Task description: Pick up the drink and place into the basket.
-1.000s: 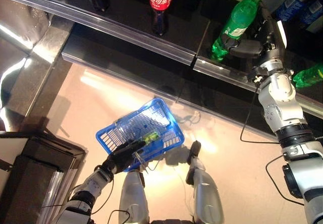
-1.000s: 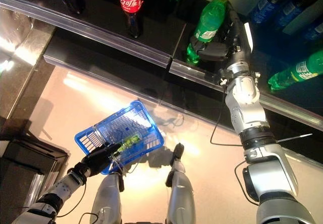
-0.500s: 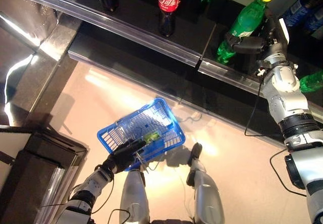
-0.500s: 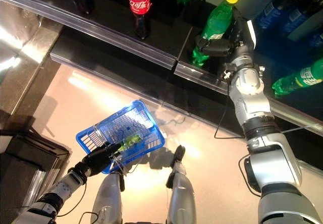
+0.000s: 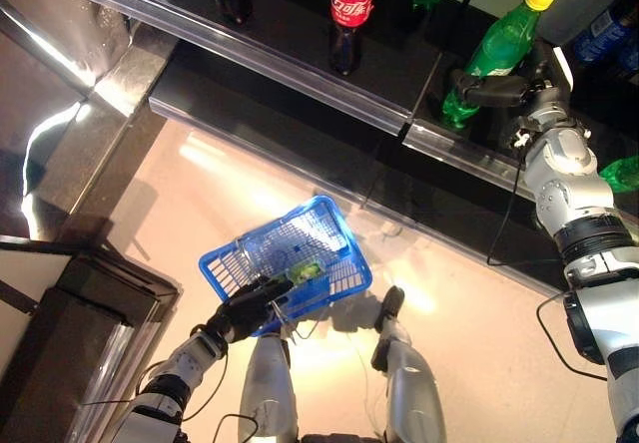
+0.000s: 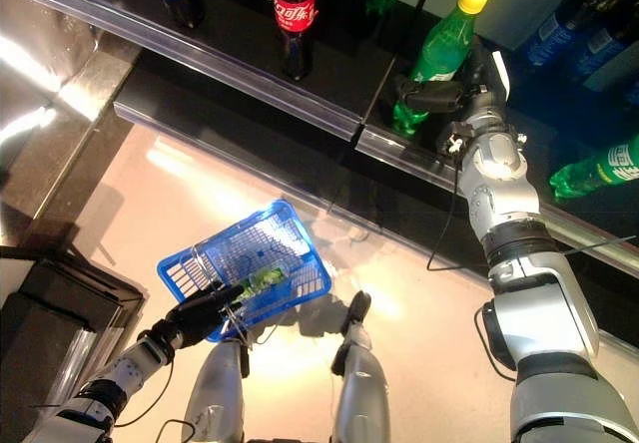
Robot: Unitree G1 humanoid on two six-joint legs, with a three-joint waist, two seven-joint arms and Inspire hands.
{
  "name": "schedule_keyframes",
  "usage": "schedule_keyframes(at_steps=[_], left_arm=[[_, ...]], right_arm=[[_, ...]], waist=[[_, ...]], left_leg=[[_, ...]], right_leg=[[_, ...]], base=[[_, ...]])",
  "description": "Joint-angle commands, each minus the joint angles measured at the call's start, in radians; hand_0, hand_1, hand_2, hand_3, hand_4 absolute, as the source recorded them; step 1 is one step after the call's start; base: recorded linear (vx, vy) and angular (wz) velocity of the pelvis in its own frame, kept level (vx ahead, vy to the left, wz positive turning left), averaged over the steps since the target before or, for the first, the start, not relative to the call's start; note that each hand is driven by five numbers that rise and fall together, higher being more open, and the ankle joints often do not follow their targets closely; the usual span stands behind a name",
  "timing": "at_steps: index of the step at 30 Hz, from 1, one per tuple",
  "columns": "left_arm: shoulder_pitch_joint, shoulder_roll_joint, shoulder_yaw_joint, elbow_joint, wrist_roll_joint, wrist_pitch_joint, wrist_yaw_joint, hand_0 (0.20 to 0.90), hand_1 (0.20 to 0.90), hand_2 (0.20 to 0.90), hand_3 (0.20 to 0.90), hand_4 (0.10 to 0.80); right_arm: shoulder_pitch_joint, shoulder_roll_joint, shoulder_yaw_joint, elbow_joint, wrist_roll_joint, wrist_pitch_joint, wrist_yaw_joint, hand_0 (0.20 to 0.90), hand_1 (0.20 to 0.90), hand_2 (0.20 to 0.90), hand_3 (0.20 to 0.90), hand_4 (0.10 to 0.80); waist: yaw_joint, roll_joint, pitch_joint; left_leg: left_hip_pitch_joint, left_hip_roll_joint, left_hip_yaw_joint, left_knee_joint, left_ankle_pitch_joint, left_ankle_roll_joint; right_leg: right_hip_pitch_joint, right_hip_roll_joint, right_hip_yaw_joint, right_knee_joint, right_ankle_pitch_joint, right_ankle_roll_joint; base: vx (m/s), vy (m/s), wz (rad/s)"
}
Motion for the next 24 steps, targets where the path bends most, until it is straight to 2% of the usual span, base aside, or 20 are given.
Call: schedule_keyframes(at_steps=[1,24], left_arm=[[0.044,-0.007,-0.087,-0.056,-0.017,0.051,-0.164,0.3,0.3,0.3,0.2,0.1],[0.03,-0.014,-0.111,-0.052,-0.029,0.039,-0.17,0.3,0.3,0.3,0.2,0.1]], right_arm=[[-0.176,-0.039,0.041,0.003,0.007,-0.079,0.026,0.3,0.3,0.3,0.2,0.1],[-0.191,-0.008,0.046,0.002,0.03,-0.097,0.035,0.3,0.3,0.3,0.2,0.1]], waist=[[0.042,0.028,-0.051],[0.041,0.047,-0.029]], left_leg=[[0.052,-0.131,0.035,-0.292,0.172,0.125],[0.046,-0.139,0.03,-0.297,0.176,0.13]], right_leg=[[0.09,0.02,-0.023,0.139,-0.259,0.081],[0.069,0.016,-0.022,0.152,-0.257,0.081]], base=[[0.0,0.0,0.0],[0.002,-0.003,0.02]])
